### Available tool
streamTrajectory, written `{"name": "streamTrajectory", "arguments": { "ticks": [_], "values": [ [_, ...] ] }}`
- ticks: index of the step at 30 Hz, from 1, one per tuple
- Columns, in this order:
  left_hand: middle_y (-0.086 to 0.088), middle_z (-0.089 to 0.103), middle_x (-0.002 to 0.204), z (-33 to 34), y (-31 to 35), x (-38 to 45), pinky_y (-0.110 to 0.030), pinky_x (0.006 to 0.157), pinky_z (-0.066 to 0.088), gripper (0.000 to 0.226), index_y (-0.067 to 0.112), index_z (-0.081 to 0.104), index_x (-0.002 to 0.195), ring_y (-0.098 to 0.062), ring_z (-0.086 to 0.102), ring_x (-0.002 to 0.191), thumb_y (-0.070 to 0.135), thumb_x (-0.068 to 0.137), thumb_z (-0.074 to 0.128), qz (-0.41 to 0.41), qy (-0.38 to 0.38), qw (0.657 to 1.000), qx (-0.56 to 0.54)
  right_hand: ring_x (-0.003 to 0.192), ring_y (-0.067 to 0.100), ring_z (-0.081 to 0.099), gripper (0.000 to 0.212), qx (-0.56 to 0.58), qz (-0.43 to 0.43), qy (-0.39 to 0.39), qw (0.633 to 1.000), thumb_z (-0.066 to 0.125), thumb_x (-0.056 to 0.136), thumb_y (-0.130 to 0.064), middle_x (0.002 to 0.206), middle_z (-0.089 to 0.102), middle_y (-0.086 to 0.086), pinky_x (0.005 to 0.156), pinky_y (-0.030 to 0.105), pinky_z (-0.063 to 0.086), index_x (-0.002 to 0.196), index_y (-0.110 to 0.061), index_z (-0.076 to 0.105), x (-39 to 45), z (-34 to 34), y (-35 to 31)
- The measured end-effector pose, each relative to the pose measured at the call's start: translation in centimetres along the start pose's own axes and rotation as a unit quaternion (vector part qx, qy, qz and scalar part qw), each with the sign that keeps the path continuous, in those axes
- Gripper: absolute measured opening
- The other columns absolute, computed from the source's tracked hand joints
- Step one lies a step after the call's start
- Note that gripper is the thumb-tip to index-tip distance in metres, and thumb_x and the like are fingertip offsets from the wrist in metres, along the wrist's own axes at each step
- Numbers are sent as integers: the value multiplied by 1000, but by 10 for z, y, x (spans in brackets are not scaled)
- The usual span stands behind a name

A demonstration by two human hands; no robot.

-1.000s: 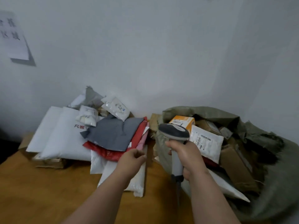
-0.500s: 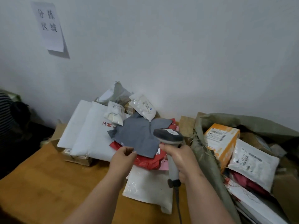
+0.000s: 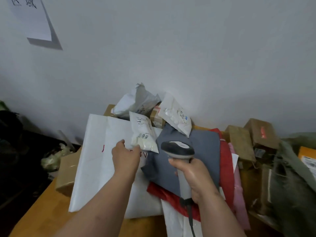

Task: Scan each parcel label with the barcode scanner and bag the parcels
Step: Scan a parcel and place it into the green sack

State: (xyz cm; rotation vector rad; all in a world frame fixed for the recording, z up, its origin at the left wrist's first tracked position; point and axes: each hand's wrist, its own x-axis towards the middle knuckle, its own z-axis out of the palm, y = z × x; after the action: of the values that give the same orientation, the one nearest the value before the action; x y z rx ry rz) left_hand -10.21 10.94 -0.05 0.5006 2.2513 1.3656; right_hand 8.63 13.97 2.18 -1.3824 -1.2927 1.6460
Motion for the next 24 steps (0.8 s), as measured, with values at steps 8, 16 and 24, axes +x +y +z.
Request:
{"name": "streamTrajectory", "arguments": {
  "ticks": [8, 16, 24],
  "values": [
    [-15, 59, 135, 25, 5, 55, -39, 97, 48, 53, 6, 53, 136, -31, 58, 117, 32, 92, 65, -16, -74, 997, 27, 53, -3, 63, 11, -11, 21, 14, 1000, 81, 80, -19, 62, 71, -14, 50, 13, 46, 88, -17, 74, 38, 30, 3],
    [-4, 70, 96, 20, 1, 46, -36, 67, 57, 13, 15, 65, 98, -22, 67, 84, 7, 94, 56, -58, -103, 982, -147, 76, 16, 70, 13, 11, 20, 40, 999, 82, 78, -22, 81, 78, 0, 80, 38, 56, 89, -18, 76, 39, 19, 3],
    [-10, 75, 92, -16, -2, -32, -33, 69, 51, 17, 11, 61, 91, -23, 66, 81, -2, 95, 50, -103, -225, 913, -325, 84, 18, 75, 21, 154, 18, -3, 988, 80, 78, -16, 90, 78, 3, 71, 33, 58, 99, -15, 77, 9, -8, -6]
  ]
}}
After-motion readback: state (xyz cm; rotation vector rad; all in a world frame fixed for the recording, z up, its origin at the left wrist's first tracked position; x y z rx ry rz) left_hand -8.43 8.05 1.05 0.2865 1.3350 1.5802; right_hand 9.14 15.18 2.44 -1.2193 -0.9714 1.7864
